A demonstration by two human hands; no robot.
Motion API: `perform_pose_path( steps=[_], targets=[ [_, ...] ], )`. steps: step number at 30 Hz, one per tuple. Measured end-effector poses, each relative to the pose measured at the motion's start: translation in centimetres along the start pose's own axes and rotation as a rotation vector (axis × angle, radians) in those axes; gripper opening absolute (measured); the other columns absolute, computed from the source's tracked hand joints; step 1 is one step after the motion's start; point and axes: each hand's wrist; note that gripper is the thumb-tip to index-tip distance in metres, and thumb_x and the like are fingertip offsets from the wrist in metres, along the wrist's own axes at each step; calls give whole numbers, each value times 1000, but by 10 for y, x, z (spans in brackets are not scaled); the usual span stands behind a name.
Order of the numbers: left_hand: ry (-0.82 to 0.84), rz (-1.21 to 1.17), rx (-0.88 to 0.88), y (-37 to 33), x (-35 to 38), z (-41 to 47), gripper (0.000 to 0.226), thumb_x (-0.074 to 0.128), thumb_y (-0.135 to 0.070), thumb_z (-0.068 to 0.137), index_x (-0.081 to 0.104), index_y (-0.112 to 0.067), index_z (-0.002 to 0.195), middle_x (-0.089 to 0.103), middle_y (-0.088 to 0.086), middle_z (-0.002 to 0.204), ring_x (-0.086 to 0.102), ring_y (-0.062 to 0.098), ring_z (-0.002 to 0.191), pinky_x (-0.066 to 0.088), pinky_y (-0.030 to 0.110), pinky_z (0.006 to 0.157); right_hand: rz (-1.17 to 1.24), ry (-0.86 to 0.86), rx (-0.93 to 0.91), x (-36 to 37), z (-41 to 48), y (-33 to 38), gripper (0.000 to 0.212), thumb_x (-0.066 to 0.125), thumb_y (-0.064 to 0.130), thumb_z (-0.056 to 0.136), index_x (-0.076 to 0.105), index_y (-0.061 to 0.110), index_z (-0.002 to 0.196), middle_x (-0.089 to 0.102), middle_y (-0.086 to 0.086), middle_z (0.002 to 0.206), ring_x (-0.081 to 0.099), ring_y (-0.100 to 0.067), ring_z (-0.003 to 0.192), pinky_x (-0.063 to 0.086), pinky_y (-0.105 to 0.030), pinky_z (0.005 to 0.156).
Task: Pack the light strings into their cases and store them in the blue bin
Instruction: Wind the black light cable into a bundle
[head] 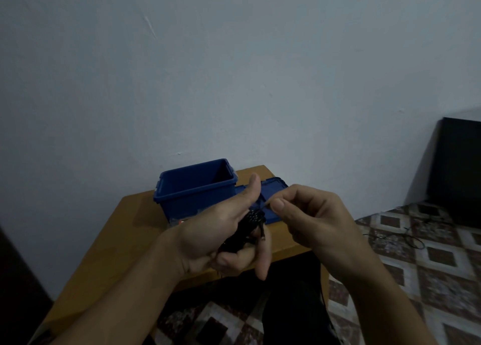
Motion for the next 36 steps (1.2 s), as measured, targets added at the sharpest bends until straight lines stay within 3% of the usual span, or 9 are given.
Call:
perform_pose_path(
  steps=[4, 9, 12, 16, 18, 22, 26, 29, 36],
  targets=[
    [331, -63, 141, 7, -11, 1, 88, 21, -77, 92, 63, -2, 77, 30, -7, 39, 26, 10, 33, 21, 26, 38, -24, -44, 15, 0, 3, -9, 17, 60, 17, 96, 69, 4, 92, 49, 13, 50, 35, 0, 43, 30, -12, 44],
    [548, -266, 240, 9, -19, 5, 79, 34, -69, 94, 61, 5, 95, 29, 1, 51, 25, 16, 43, 25, 31, 47, -149, -24, 37, -1, 5, -17, 15, 61, 20, 98, 73, 15, 91, 61, 3, 62, 49, -6, 53, 40, -21, 51],
    [503, -368, 294, 9, -18, 6, 72, 37, -60, 98, 60, 8, 105, 39, 3, 56, 37, 16, 46, 30, 33, 52, -175, 9, 46, 2, 4, -19, 14, 63, 29, 94, 74, 24, 86, 69, 1, 75, 59, -16, 68, 50, -35, 63],
    [450, -445, 378, 7, -15, 8, 69, 37, -55, 98, 56, 9, 116, 51, 8, 65, 49, 20, 56, 39, 35, 60, -145, 80, 98, 5, 4, -19, 20, 61, 25, 96, 75, 13, 103, 77, -7, 99, 71, -28, 99, 56, -50, 94],
    [417, -477, 399, 6, -15, 8, 72, 36, -55, 97, 57, 10, 120, 54, 11, 71, 52, 23, 62, 44, 37, 64, -224, 123, 126, 6, 3, -21, 18, 60, 24, 99, 75, 14, 99, 76, -7, 96, 71, -29, 96, 55, -53, 93],
    [388, -536, 442, 5, -18, 6, 66, 49, -48, 95, 55, 9, 128, 63, 16, 89, 62, 30, 79, 49, 42, 81, -281, 174, 166, 8, 2, -18, 21, 59, 24, 99, 70, 18, 83, 73, -1, 82, 67, -19, 77, 56, -39, 79],
    [285, -588, 524, 5, -16, 5, 54, 55, -31, 90, 58, 7, 128, 67, 16, 97, 66, 29, 85, 55, 40, 84, -330, 181, 160, 11, 2, -20, 4, 61, 17, 99, 65, 17, 101, 75, -5, 87, 71, -19, 77, 59, -42, 80],
    [189, -588, 564, 4, -13, 4, 50, 48, -26, 89, 62, 4, 125, 69, 15, 99, 67, 26, 86, 57, 37, 83, -332, 190, 176, 12, 2, -18, 16, 61, 18, 99, 61, 21, 115, 76, -5, 88, 72, -20, 78, 59, -43, 82],
    [87, -601, 579, 1, -11, 3, 56, 48, -37, 90, 57, 3, 128, 70, 16, 105, 68, 26, 87, 55, 38, 86, -332, 227, 220, 12, 0, -14, 11, 59, 15, 100, 68, 16, 106, 76, -4, 87, 69, -27, 79, 59, -38, 79]
  ],
)
Point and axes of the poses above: each hand's wrist, its own z-axis towards the middle knuckle, its own x-axis out of the palm, y = z × x
